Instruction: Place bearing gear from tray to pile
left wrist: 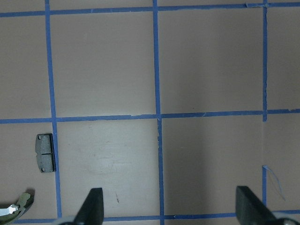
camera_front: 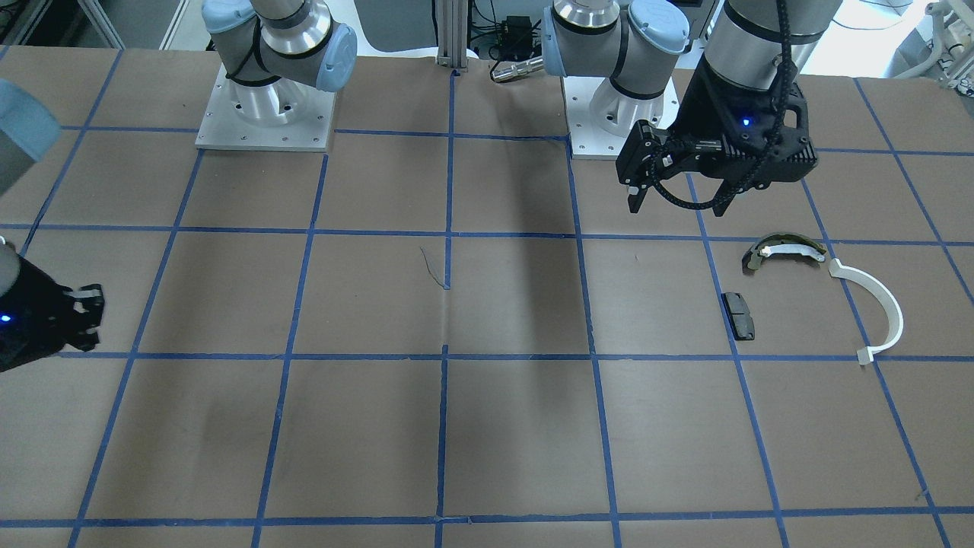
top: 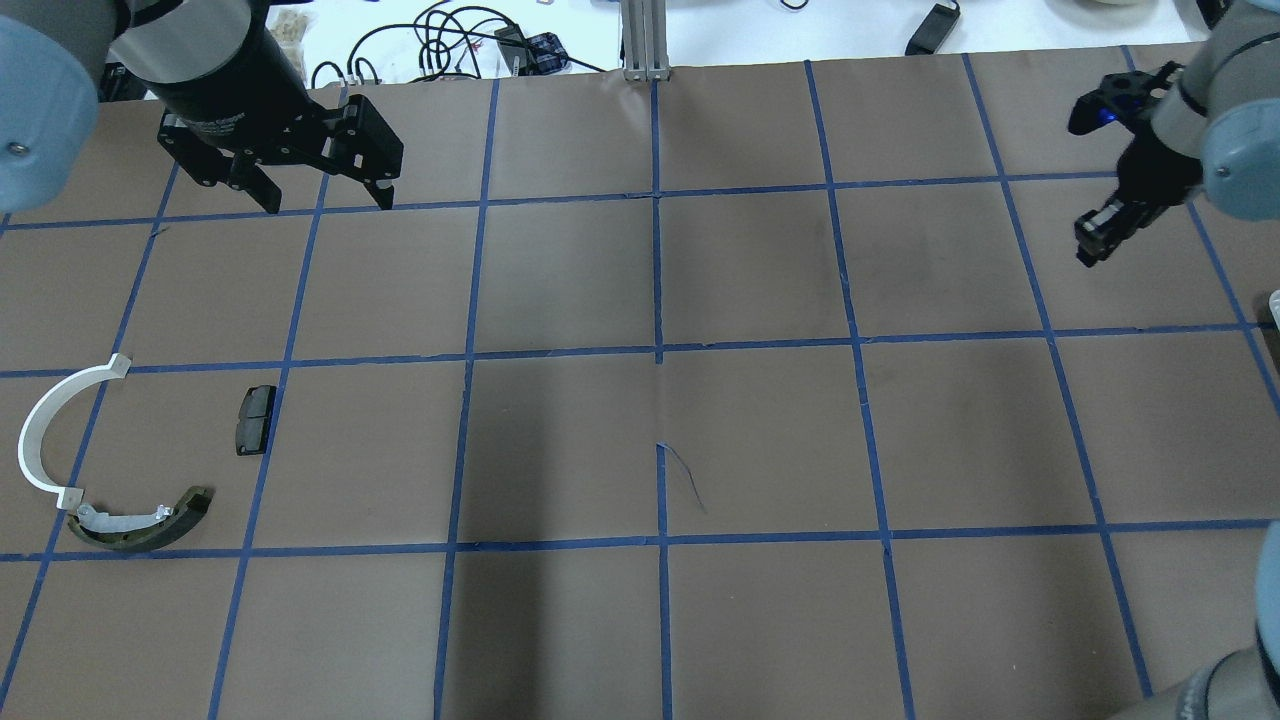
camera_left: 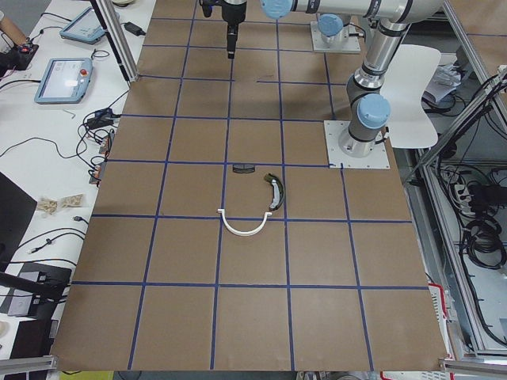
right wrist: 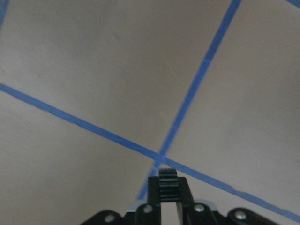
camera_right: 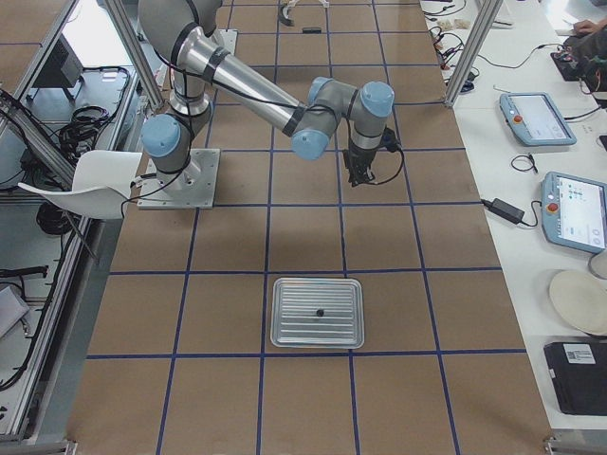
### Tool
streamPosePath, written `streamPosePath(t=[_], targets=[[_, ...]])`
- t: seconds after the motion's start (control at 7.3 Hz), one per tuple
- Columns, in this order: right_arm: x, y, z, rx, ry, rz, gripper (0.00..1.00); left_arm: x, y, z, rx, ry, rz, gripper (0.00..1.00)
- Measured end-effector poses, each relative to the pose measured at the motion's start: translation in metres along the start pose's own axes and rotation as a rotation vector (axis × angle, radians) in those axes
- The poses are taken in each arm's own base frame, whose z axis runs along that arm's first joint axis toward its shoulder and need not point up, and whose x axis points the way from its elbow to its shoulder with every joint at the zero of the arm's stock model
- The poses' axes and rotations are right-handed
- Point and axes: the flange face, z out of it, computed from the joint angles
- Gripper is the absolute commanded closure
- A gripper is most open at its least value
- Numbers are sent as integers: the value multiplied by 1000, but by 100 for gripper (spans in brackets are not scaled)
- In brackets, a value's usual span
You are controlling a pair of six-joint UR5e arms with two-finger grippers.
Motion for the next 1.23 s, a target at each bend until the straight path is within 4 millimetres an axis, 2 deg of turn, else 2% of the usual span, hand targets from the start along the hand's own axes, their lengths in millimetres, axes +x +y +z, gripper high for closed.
streamPosePath(t=[0.27, 0.55, 0.96, 1.1, 1.23], targets=[[-106, -45, 0, 8, -12, 178, 100, 0, -3, 1, 2, -1, 4, 0], [-205, -68, 4, 11, -53, 320, 100, -1, -1, -6, 12, -12, 20, 0], [-321, -88, 40, 21, -92, 321, 100, -1, 1, -5, 8, -15, 26, 0], [-353, -94, 53, 35, -103, 329, 100, -1, 1, -3, 5, -16, 28, 0], [-377, -97, 65, 37, -125, 339, 100, -1, -2, -1, 6, -15, 29, 0]])
